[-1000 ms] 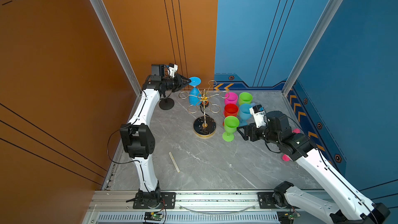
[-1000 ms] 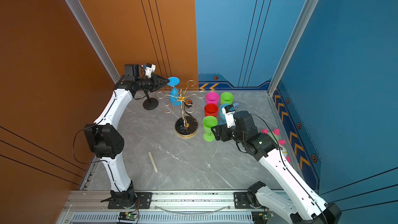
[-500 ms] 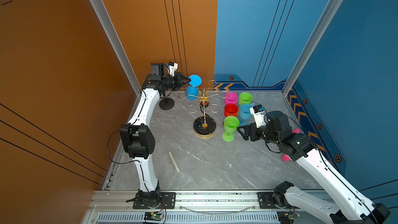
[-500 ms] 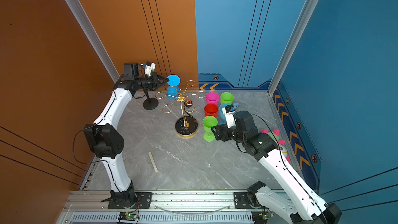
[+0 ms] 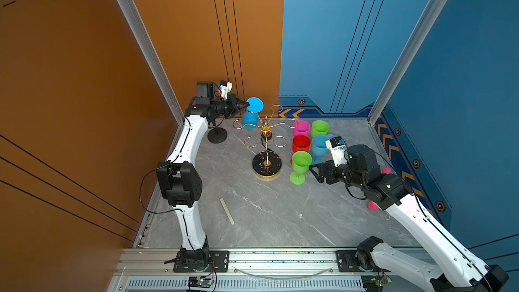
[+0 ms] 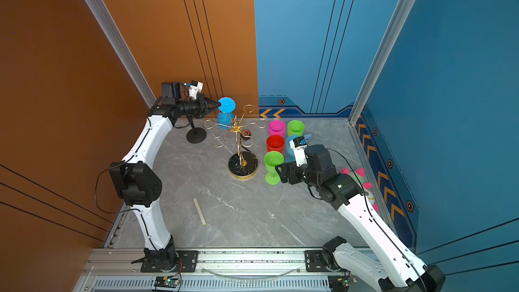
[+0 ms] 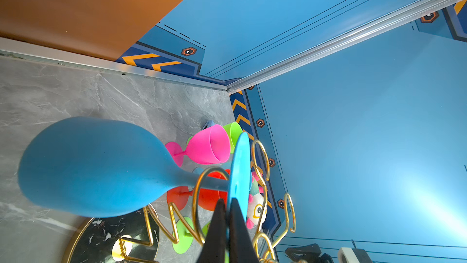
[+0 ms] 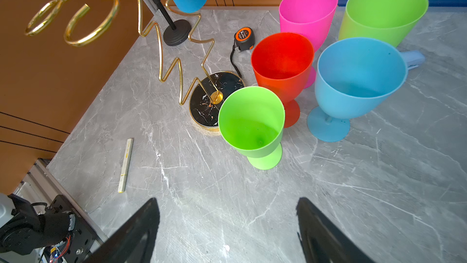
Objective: Take the wine glass off the wine glass rack
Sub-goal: Pick up the wine glass from the wine glass rack.
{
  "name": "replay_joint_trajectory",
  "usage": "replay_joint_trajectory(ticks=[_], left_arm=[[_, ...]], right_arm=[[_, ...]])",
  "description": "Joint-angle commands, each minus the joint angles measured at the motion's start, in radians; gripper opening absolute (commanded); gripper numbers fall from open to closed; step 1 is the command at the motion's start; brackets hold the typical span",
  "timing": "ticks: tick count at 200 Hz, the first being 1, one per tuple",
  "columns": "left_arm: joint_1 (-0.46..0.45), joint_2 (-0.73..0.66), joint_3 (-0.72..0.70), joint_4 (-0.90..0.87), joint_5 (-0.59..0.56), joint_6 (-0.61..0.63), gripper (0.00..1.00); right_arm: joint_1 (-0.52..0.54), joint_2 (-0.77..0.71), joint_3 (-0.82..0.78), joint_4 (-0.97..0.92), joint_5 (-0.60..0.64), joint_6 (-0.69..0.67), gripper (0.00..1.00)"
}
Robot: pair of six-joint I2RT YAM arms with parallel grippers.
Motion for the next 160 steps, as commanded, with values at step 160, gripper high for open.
replay_joint_trajectory(ticks=[160], left_arm=[[-0.005,-0.076,-0.027,-0.015,0.071,-0.069,0.0]], right_arm=[[-0.005,-0.016,-0.024,0.041,-0.018,0.039,0.86]])
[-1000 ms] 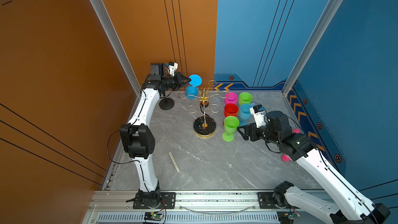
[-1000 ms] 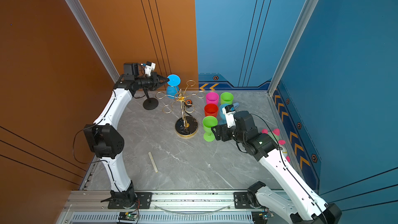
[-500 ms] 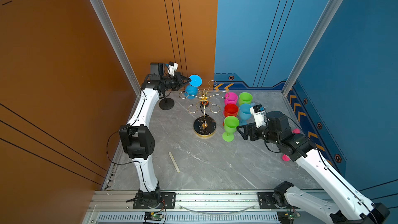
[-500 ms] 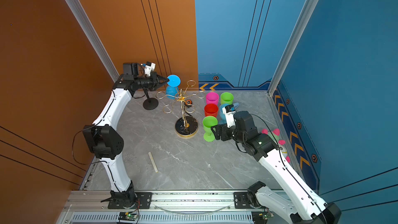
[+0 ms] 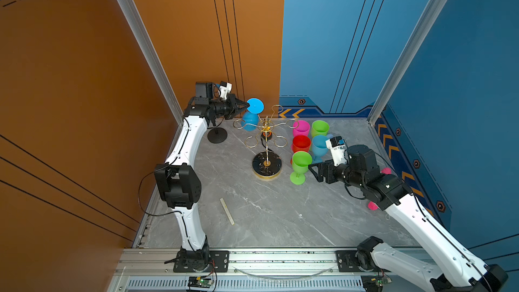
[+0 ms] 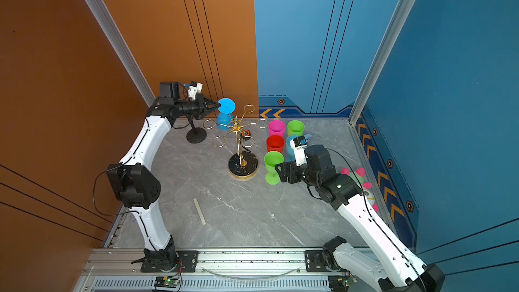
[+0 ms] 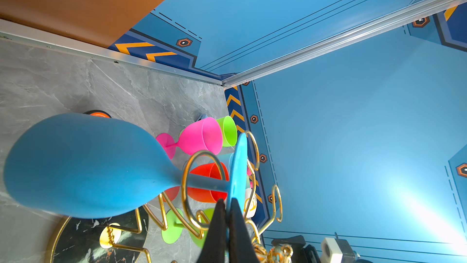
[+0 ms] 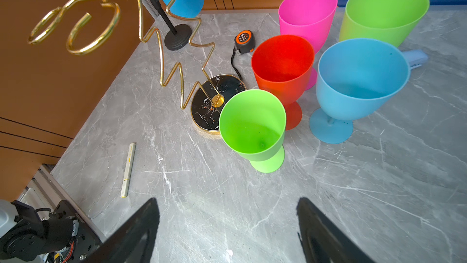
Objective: Take the wine glass off the wine glass rack
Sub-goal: Pick up the wine glass from the wine glass rack.
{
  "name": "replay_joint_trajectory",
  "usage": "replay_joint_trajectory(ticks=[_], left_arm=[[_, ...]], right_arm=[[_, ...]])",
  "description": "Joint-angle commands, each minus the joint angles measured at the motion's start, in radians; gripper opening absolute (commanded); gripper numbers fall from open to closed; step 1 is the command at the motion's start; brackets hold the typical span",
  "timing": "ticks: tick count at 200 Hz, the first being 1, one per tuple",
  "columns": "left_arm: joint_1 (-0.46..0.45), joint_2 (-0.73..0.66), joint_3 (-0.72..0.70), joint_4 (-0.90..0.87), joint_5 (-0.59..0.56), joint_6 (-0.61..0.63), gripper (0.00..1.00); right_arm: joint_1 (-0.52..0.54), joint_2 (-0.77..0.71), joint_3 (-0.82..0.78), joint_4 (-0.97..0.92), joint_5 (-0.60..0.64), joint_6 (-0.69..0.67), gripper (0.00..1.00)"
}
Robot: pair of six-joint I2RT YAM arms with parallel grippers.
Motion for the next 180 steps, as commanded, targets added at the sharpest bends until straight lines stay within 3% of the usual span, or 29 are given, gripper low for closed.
replay_joint_trajectory(ticks=[1,36,124,180], left_arm=[[-0.005,-0.047,-0.014,0.009,0.048,-0.024,0.0],[-0.003,-0.053,-0.038,0.07,0.071,-0.079,0.0],[-0.006,-0.116,-0.129,0.07,0.065,-0.052,0.0],[-0.007,-0.094,-0.106,0.07,0.089,-0.061,0.0]], right_arm=[[-0.004,-0.016,-0.013,0.016,-0.018,0.018,0.86],[-0.004,-0.018,-0.015,0.016,-0.017,0.021,0.86],[-0.005,-0.028,-0.019,0.016,-0.016,0.025,0.86],[-0.005,-0.034,-0.016,0.016,-0.017,0.03,0.86]])
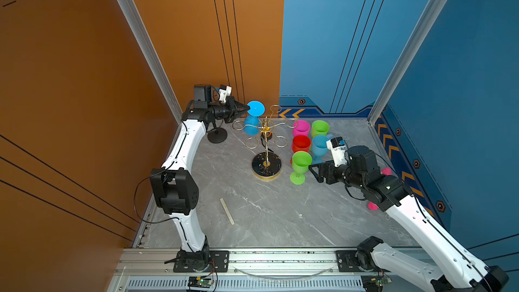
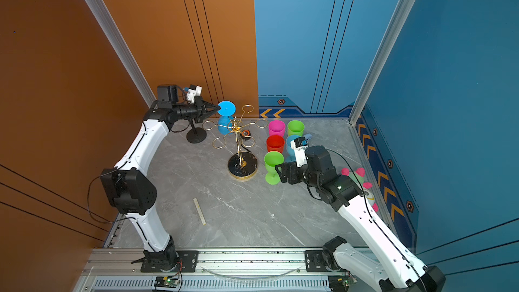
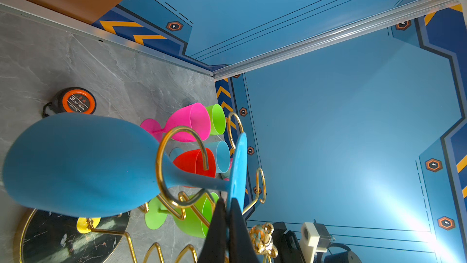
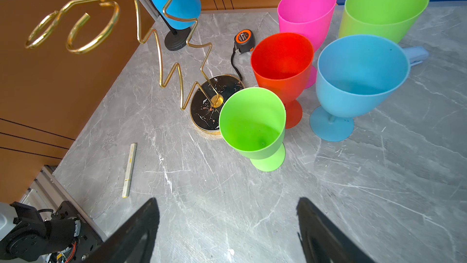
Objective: Take the wine glass off the wine glass rack
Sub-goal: Pick up the wine glass from the wine glass rack.
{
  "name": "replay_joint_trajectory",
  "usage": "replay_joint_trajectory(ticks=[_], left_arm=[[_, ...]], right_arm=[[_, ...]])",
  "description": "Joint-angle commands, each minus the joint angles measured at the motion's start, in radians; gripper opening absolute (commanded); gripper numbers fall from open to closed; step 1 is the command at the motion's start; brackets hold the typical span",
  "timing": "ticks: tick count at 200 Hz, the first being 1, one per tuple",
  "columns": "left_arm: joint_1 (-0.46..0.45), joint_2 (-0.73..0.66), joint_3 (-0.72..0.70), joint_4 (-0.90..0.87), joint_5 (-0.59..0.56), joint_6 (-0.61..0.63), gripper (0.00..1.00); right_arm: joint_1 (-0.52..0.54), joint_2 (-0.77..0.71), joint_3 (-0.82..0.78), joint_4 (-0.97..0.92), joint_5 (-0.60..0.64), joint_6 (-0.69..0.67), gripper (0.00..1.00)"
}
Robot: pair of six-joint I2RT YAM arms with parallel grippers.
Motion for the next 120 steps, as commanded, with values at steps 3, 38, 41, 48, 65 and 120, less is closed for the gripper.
replay_joint_trajectory(ticks=[3,38,41,48,65,120], left_arm=[[-0.008,-0.01,0.014,0.023,0.049,0.005,0.0],[-0.018,-0.001,0.026,0.023,0.065,0.001,0.0],[-0.019,0.0,0.027,0.023,0.067,0.001,0.0],[-0.023,0.004,0.03,0.023,0.071,0.001,0.0],[-0.026,0.014,0.038,0.023,0.077,-0.003,0.0],[-0.035,0.058,0.099,0.023,0.096,-0.026,0.0]], right_arm=[[-0.005,-0.022,-0.005,0.012,-0.017,0.015,0.86],[-0.005,-0.025,-0.003,0.012,-0.018,0.015,0.86],[-0.005,-0.025,-0.003,0.012,-0.018,0.015,0.86],[-0.005,-0.025,-0.004,0.012,-0.018,0.016,0.86],[-0.005,-0.022,-0.003,0.012,-0.02,0.016,0.86],[-0.007,-0.023,-0.003,0.012,-0.017,0.015,0.86]])
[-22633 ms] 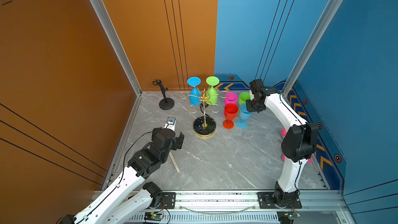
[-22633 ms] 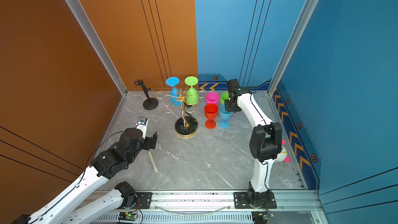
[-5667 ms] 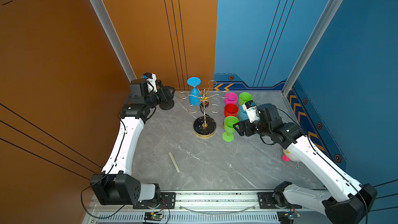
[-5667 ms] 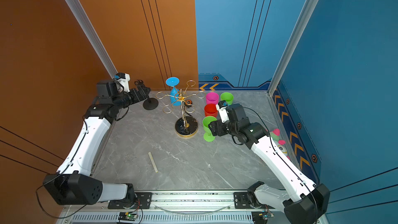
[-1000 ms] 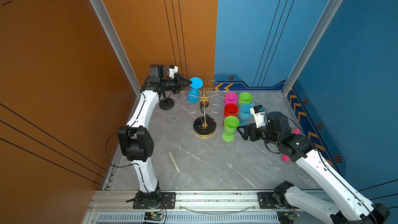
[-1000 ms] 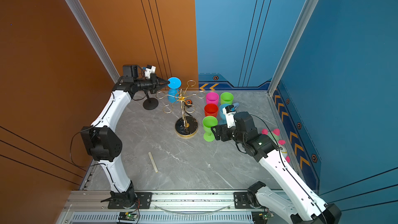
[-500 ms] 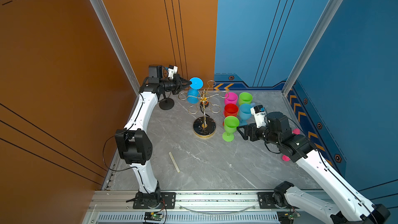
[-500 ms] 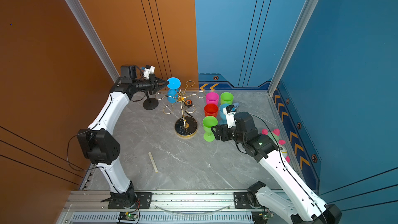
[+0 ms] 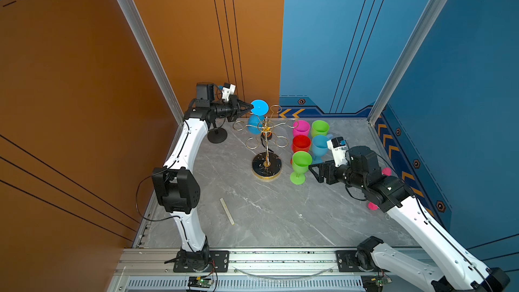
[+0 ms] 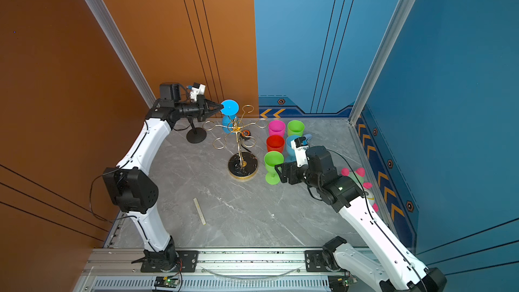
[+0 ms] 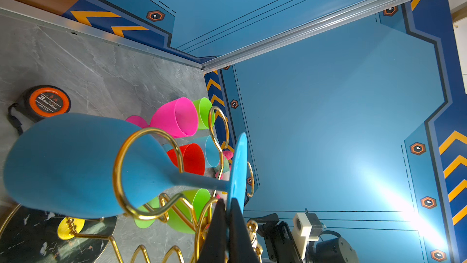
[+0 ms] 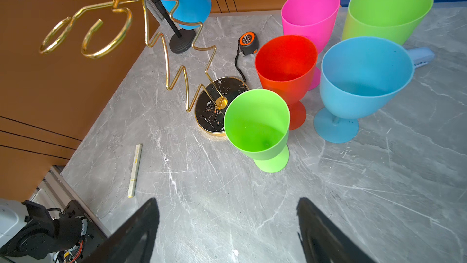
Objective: Take the wine glass off the wine glass rack
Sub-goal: Pick up the wine glass from the wine glass rack.
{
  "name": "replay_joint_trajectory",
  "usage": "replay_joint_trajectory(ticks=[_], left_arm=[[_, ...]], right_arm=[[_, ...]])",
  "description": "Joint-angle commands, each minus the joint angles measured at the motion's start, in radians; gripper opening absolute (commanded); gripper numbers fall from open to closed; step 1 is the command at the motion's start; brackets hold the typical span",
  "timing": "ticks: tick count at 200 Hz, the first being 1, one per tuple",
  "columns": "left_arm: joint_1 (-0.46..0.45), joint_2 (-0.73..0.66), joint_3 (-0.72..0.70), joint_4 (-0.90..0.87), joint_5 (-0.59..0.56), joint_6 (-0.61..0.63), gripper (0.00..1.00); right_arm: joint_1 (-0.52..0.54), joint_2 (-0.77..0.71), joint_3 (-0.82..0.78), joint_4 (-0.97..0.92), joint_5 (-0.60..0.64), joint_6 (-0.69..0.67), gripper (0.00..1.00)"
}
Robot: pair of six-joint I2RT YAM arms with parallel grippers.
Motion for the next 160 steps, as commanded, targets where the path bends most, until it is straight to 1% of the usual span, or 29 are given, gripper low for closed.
replay_joint_trajectory(ticks=[1,56,105,126,151,160], left_arm=[[-0.012,0.031,0.048,0.02,0.048,-0.013,0.0],[-0.013,0.09,0.135,0.02,0.037,-0.035,0.0],[0.012,0.135,0.222,0.02,-0.046,-0.042,0.0],[0.036,0.133,0.208,0.089,-0.084,-0.085,0.0],[0.073,0.117,0.144,0.23,-0.111,-0.173,0.0],[0.085,0.108,0.129,0.247,-0.125,-0.177,0.0]], right_arm=[[-0.006,-0.013,-0.003,0.008,-0.004,0.009,0.86],[-0.008,-0.01,-0.003,0.008,-0.004,0.011,0.86],[-0.009,-0.014,-0.008,0.008,-0.01,0.015,0.86],[-0.009,-0.017,-0.012,0.008,-0.01,0.015,0.86],[-0.009,-0.023,-0.014,0.007,-0.012,0.017,0.86],[-0.009,-0.023,-0.016,0.007,-0.012,0.016,0.86]])
